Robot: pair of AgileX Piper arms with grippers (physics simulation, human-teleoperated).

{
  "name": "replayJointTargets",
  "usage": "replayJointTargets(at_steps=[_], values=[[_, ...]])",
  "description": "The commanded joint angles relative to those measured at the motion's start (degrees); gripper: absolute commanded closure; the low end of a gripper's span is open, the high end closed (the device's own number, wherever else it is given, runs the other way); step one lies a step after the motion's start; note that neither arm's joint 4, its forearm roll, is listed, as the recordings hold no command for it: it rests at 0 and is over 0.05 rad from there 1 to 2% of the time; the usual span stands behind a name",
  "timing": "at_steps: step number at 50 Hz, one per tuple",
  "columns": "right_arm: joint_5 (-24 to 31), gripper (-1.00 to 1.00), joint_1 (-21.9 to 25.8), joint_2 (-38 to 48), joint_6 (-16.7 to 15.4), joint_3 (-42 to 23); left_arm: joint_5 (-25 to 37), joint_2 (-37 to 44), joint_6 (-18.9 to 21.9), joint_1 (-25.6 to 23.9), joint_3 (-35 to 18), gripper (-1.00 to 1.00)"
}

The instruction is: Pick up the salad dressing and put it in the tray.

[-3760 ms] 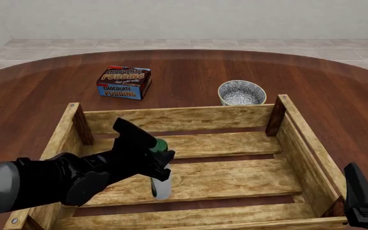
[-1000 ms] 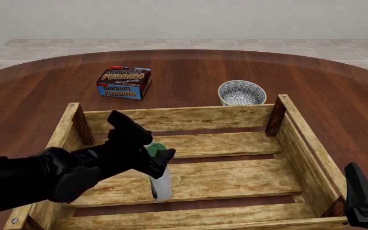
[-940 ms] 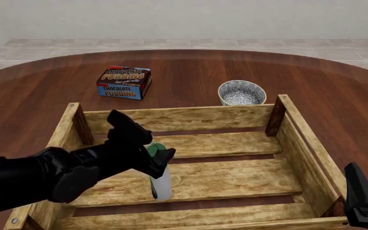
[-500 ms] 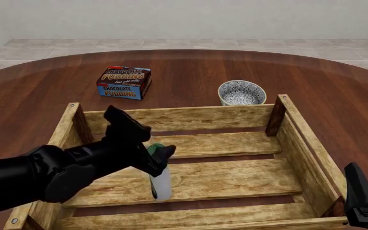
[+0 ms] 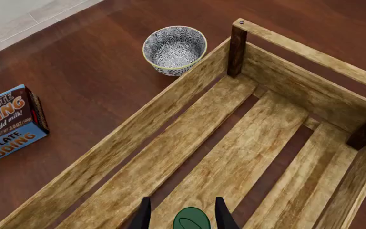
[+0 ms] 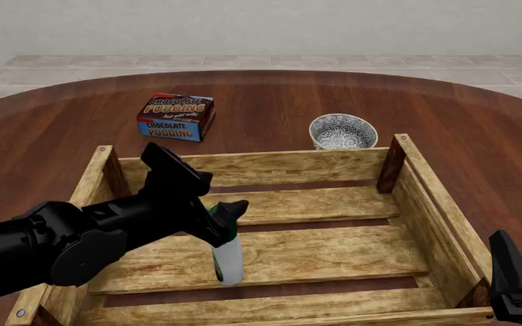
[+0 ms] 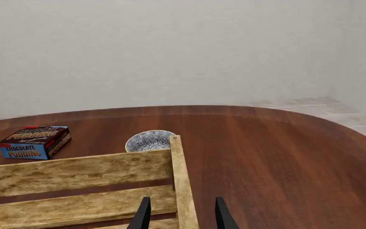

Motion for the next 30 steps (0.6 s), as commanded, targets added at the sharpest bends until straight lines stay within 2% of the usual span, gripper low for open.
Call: replayJointTargets(at_steps=[1,30], values=[[0.0,-1.00,0.0,0.0,0.0,0.0,1.2,-1.5,0.6,0.3,-0.5,-1.00],[0.2,-1.00,0.3,0.0,-0.3,0.0,3.5,-5.5,1.9,1.7,-1.1,-1.00]])
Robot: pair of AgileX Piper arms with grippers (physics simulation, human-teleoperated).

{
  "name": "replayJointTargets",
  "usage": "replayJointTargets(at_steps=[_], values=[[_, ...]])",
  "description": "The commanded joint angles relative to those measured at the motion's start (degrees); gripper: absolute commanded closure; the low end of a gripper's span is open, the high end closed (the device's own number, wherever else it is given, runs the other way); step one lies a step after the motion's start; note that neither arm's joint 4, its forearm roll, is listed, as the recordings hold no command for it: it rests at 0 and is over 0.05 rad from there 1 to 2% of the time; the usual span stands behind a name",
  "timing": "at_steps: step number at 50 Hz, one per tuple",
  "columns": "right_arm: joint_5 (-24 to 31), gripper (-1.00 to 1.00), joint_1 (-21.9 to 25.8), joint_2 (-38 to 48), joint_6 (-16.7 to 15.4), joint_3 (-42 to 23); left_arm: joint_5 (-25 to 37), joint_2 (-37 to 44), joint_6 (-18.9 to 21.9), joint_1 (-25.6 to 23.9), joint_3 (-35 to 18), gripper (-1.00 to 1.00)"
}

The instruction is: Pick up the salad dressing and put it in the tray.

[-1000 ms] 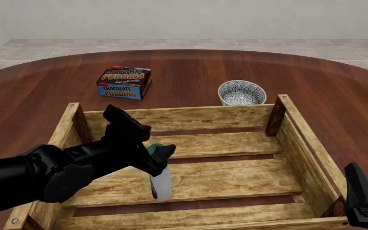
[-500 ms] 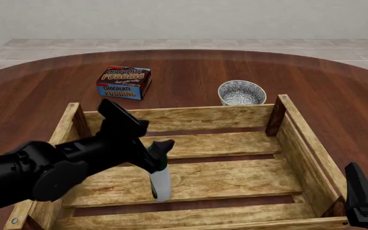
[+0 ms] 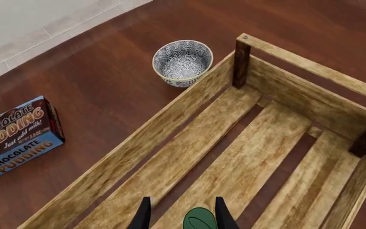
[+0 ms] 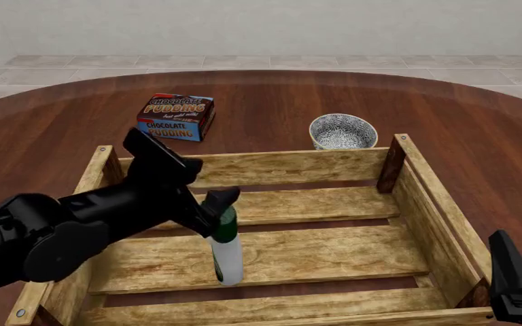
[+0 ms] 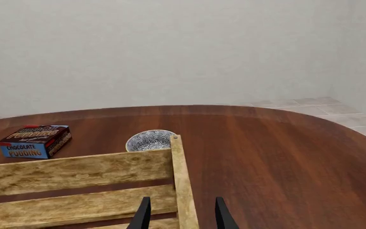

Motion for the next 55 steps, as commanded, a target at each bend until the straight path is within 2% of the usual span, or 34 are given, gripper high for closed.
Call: replayJointTargets(at_steps=[1,55], values=[[0.0,-1.00,0.0,0.0,-0.1,0.1,0.5,-1.1,0.4,0.5,0.2,-1.00],[-0.1,-1.00,0.0,0.0,0.0,0.2,8.0,-13.1,1.3,2.6,-1.9,-1.00]])
